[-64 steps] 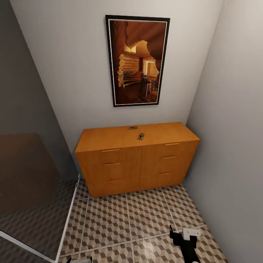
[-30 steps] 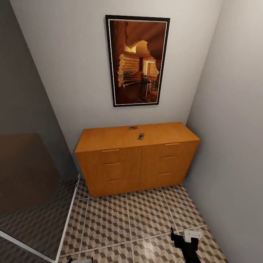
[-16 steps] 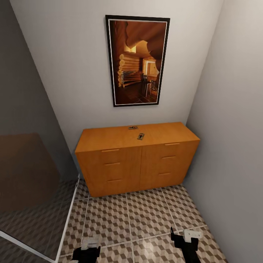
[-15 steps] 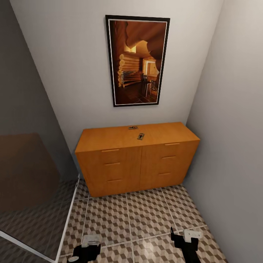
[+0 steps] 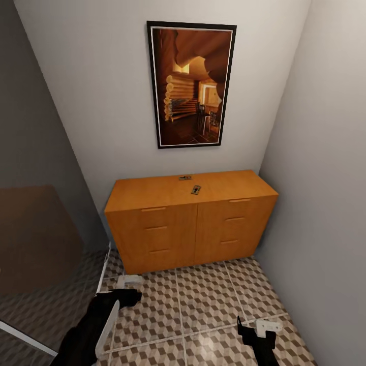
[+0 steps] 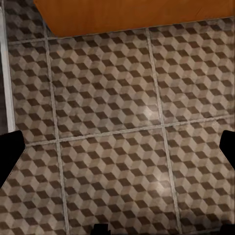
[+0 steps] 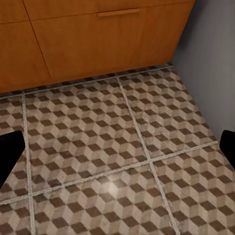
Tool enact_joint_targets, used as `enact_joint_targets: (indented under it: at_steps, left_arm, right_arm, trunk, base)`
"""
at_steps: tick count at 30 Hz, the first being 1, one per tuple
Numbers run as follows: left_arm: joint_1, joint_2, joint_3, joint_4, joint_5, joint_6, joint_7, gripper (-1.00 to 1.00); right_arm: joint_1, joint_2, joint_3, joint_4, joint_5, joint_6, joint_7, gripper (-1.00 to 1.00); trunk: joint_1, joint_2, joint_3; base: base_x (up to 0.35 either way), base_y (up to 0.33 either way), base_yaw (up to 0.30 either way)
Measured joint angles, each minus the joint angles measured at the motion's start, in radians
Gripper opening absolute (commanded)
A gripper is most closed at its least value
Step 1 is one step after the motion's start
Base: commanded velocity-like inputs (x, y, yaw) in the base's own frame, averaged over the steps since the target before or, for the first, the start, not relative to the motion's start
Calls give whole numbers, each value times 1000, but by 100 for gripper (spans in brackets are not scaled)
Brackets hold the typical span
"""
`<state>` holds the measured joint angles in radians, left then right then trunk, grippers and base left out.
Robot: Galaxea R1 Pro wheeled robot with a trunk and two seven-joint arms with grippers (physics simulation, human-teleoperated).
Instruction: Take the four mousetraps from the cabinet in the bathroom and place them on the bathroom floor. Make sure all four end up on the same floor surface, and ensure that at least two of them are either under or directly next to the same bathroom sink.
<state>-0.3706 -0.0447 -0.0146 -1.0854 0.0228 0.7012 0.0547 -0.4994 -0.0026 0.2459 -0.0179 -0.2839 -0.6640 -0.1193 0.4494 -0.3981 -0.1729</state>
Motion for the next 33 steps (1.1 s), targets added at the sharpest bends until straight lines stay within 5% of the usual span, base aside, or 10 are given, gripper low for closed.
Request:
enact_joint_targets:
  at_steps: [8, 15, 18, 25, 33]
  left_arm:
    - [-8, 0, -1, -279, -2, 236, -2, 100]
    - [-36, -1, 0, -429, -4, 264, 0, 100]
    - [-92, -1, 0, -448, -5, 267, 1, 100]
    - [-271, -2, 0, -413, -3, 280, 4, 100]
    - [-571, -5, 1, -145, -3, 290, 77, 100]
  right_arm:
    - [0, 2, 0, 0, 0, 0, 0, 100]
    - [0, 1, 0, 0, 0, 0, 0, 100]
    - [0, 0, 0, 0, 0, 0, 0, 100]
    - [0, 0, 0, 0, 0, 0, 0, 100]
    - [0, 2, 0, 0, 0, 0, 0, 100]
  trunk:
    - [0, 0, 0]
    - [0, 0, 0]
    - [0, 0, 0]
    - [0, 0, 0]
    - [0, 0, 0]
  base:
    - [0, 0, 0]
    - [0, 0, 0]
    - [0, 0, 0]
    - [0, 0, 0]
    - [0, 0, 0]
